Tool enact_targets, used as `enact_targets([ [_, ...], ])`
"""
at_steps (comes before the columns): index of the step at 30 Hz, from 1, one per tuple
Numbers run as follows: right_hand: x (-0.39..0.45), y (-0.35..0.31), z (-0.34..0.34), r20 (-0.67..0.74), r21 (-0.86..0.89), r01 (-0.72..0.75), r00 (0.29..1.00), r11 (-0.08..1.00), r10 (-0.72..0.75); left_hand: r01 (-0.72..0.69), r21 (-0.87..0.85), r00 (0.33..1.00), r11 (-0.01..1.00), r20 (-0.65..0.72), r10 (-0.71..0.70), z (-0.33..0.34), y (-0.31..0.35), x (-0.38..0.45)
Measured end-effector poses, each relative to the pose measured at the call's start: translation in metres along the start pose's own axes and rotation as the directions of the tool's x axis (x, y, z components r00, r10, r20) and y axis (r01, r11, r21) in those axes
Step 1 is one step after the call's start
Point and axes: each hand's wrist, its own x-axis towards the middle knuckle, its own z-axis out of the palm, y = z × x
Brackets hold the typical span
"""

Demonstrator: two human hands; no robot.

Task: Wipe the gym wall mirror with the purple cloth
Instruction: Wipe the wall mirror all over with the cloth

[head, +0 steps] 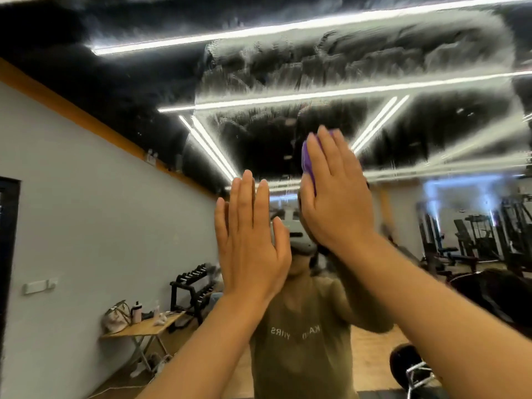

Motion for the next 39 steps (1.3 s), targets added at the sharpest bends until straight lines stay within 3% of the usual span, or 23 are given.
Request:
enact_targets([
  [4, -0.108, 0.014, -0.015, 0.065, -0.053, 0.103, 0.993, 0.993, -0.099, 0.001, -0.054, 1.0, 0.999, 0.022, 0.0, 0.008, 0.015, 0.007],
  [7, -0.131, 0.026, -0.021, 0.095, -0.057, 0.166, 0.982, 0.984, -0.16, 0.021, -0.069, 0.999, 0.997, 0.044, -0.018, 0.016, 0.03, 0.012],
  [11, -0.097, 0.035, -0.016, 0.039, -0.019, 0.189, 0.981, 0.982, -0.189, 0.01, -0.029, 0.999, 1.0, 0.048, -0.008, 0.026, 0.041, 0.013],
  [19, 0.026, 0.06, -0.014, -0.034, -0.019, 0.054, 0.998, 0.998, -0.055, -0.036, 0.101, 0.999, 0.994, 0.026, 0.033, 0.032, 0.037, 0.012],
  [26, -0.114, 0.059, -0.032, 0.065, -0.012, 0.155, 0.986, 0.988, -0.154, 0.114, 0.033, 0.988, 0.993, 0.099, -0.117, 0.026, 0.064, 0.011],
  [30, -0.154, 0.069, -0.045, 0.136, 0.006, 0.195, 0.972, 0.981, -0.194, 0.067, 0.037, 0.994, 0.997, 0.088, -0.071, 0.035, 0.083, 0.005],
  [34, -0.132, 0.077, -0.042, 0.118, -0.006, 0.231, 0.966, 0.973, -0.229, 0.025, 0.069, 0.997, 0.997, 0.075, -0.031, 0.043, 0.076, -0.001],
  [39, -0.029, 0.078, -0.03, 0.022, 0.026, 0.116, 0.993, 0.993, -0.116, 0.007, 0.116, 0.999, 0.993, 0.041, -0.011, 0.047, 0.072, -0.003],
])
